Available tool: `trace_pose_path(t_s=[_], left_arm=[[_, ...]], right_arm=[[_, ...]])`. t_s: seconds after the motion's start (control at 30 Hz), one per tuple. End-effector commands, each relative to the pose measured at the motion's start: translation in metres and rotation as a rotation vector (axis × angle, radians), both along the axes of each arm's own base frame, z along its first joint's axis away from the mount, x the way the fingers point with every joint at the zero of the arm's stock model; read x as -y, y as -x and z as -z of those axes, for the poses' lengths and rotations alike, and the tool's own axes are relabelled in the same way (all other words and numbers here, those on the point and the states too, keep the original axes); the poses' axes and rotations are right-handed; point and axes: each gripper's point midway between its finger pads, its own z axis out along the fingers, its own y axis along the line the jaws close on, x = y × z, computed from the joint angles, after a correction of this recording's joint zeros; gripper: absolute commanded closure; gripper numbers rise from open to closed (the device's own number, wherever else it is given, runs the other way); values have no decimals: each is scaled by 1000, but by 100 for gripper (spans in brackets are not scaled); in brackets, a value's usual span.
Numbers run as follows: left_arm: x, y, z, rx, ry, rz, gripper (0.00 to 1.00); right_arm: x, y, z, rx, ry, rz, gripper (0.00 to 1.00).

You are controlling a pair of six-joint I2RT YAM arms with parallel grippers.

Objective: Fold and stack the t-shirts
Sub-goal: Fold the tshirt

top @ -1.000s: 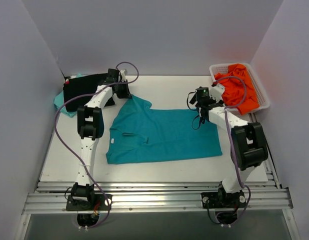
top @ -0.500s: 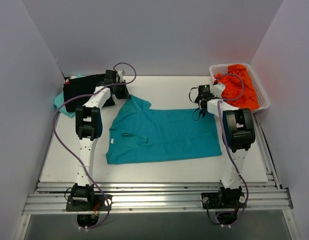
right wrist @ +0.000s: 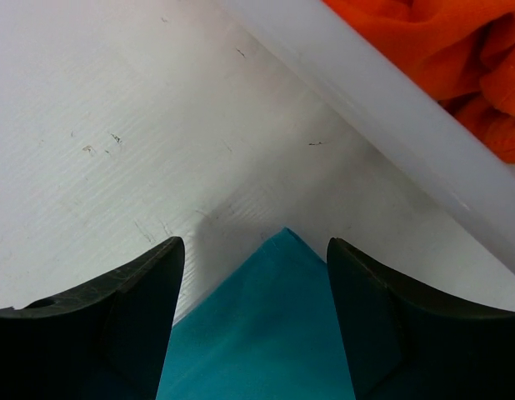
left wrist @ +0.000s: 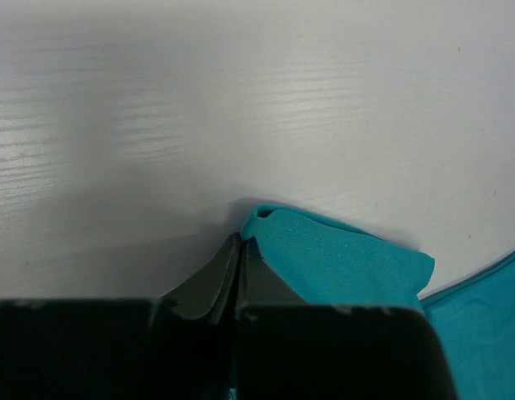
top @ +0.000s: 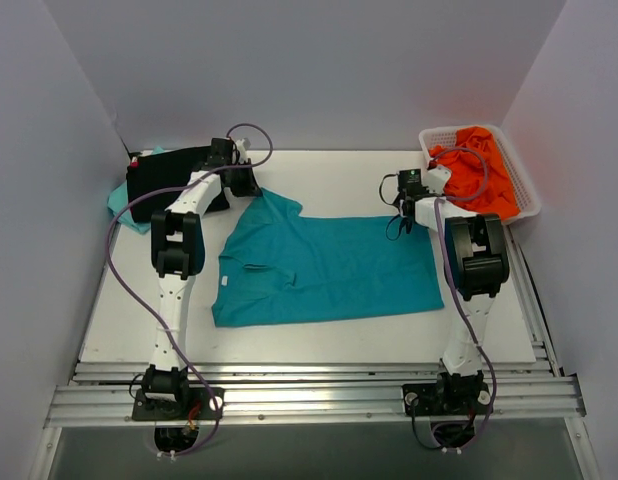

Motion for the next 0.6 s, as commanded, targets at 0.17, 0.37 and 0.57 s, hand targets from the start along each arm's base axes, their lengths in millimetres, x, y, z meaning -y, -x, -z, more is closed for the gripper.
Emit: trace_pose_path(t_s=[0.17, 0.37, 0.57], left_arm=[[-12, 1, -11, 7, -20, -25, 98], [-12, 1, -10, 5, -22, -24, 98], [-12, 1, -10, 5, -21, -25, 98]], right_arm=[[12, 2, 10, -2, -15, 40, 37], [15, 2, 19, -18, -40, 48, 41], [21, 4, 33, -61, -83, 52, 43]])
